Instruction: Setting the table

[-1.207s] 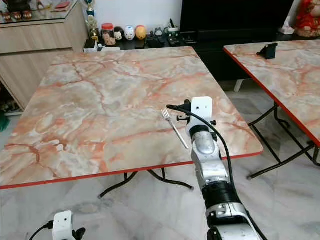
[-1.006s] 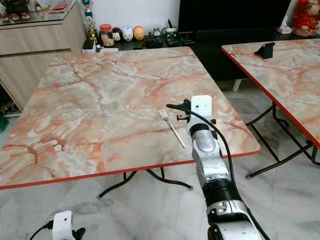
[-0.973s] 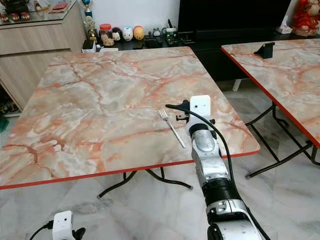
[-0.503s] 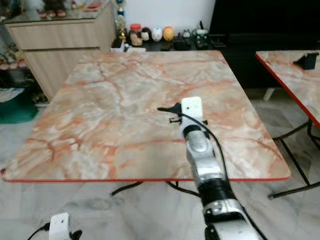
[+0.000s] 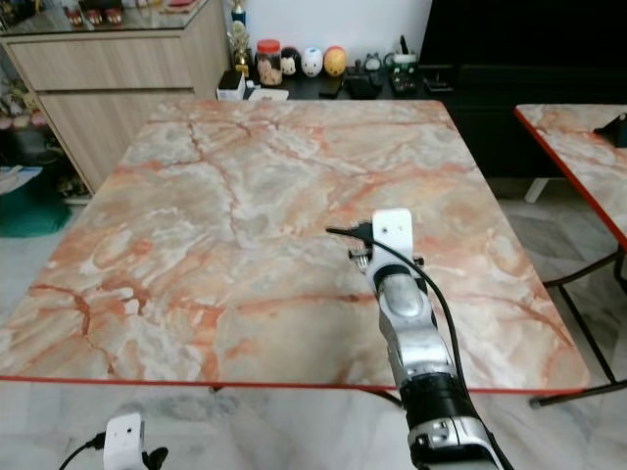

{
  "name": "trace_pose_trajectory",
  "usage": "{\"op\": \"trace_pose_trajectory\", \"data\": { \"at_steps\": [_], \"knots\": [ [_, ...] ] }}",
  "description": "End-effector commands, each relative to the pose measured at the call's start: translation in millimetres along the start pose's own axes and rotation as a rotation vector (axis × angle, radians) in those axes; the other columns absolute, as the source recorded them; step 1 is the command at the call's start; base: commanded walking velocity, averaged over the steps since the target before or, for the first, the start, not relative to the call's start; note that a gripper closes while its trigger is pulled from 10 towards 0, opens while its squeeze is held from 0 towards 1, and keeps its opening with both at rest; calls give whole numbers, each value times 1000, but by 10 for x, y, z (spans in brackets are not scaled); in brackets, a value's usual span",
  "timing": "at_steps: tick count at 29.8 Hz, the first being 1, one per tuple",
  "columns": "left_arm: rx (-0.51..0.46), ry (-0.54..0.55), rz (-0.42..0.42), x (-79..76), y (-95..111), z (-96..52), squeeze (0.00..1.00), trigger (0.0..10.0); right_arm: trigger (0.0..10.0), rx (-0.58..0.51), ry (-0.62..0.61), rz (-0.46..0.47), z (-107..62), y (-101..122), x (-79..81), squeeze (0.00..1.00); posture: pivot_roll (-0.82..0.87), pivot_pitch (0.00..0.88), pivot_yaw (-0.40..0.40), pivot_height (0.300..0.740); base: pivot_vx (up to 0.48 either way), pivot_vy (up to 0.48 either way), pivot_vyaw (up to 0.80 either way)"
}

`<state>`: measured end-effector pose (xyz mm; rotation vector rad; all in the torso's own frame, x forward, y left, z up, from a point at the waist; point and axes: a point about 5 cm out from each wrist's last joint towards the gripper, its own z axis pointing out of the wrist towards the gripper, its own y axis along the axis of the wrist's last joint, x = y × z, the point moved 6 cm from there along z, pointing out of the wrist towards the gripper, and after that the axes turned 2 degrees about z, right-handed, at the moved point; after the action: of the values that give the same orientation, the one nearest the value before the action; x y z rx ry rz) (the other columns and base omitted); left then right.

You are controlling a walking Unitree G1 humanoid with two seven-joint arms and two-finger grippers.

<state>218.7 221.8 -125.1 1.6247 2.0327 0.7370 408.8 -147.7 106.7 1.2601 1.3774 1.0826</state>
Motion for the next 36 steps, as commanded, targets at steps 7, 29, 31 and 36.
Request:
{"op": "trace_pose_trajectory", "data": {
  "at_steps": [7,29,31,36],
  "knots": [
    [19,-3,12,0,-41,-4,0,10000,10000,88,56,43,-66,-105,139,824,25,9,-3,740,0,0,0],
    [21,1,12,11,-40,-3,0,10000,10000,297,66,40,-61,-415,71,0,26,15,1,740,0,0,0],
    [21,1,12,12,-42,-4,0,10000,10000,306,66,40,-64,-442,70,0,26,15,1,740,0,0,0],
    [21,0,12,10,-41,-4,0,10000,10000,330,68,40,-78,-520,69,0,27,15,0,740,0,0,0]
  ]
}}
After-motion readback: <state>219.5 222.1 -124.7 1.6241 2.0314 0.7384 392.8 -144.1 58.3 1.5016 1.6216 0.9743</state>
